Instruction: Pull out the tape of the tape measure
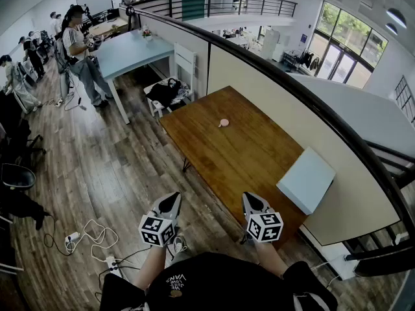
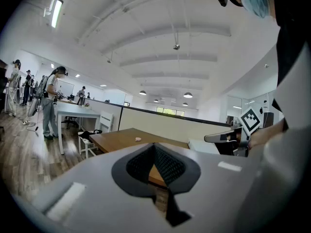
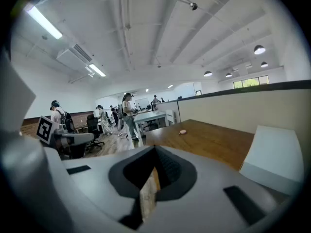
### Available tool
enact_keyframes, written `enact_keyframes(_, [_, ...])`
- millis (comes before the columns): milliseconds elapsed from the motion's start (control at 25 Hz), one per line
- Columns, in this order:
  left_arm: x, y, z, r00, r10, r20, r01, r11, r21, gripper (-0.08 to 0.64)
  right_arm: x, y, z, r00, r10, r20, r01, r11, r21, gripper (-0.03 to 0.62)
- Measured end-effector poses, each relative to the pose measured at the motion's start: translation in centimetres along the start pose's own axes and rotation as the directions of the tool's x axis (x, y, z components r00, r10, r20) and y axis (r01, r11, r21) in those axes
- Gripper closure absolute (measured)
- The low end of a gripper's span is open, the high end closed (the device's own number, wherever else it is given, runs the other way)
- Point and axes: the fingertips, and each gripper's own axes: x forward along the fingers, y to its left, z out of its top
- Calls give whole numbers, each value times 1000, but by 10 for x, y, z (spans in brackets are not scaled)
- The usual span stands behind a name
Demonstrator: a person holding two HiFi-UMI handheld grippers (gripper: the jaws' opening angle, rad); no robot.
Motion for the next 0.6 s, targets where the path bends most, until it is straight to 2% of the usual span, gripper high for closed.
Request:
enact_keyframes(360, [7, 22, 10, 999, -50, -4, 50, 999, 13, 549, 23, 12, 9, 1000, -17, 15, 17, 1000, 15, 580])
enact_keyframes(520, [13, 32, 18, 990, -142, 19, 141, 989, 35, 548, 43, 28, 18, 997, 20, 70, -25, 997, 71, 578])
enact_keyframes(600, [17, 36, 21, 982, -189, 11, 189, 981, 46, 516, 54, 35, 22, 996, 12, 85, -18, 997, 69, 577])
